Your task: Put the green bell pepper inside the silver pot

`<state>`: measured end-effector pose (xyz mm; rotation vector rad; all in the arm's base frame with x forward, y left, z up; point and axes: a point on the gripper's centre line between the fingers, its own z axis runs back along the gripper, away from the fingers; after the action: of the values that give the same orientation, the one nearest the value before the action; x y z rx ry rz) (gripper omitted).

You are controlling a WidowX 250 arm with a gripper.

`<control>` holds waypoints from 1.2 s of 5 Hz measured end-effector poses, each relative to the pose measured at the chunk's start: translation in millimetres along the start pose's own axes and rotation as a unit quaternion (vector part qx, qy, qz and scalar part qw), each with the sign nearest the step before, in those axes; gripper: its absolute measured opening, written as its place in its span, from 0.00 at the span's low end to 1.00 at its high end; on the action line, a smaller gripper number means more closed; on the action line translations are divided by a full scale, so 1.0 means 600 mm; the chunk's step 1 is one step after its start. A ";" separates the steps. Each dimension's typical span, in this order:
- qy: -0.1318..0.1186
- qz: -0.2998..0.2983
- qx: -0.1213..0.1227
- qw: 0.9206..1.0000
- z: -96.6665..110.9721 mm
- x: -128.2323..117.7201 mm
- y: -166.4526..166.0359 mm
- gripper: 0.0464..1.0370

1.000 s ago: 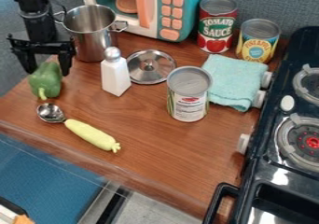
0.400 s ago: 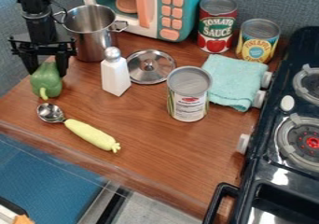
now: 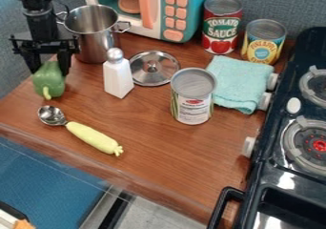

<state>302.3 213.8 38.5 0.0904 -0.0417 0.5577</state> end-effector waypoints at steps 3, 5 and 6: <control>-0.028 -0.001 -0.023 0.999 0.086 0.035 -0.041 0.68; -0.036 -0.006 -0.047 0.998 0.159 0.051 -0.075 0.68; -0.042 -0.012 -0.049 0.998 0.170 0.079 -0.091 0.68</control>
<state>369.6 182.8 139.1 0.0195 -0.1497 0.5271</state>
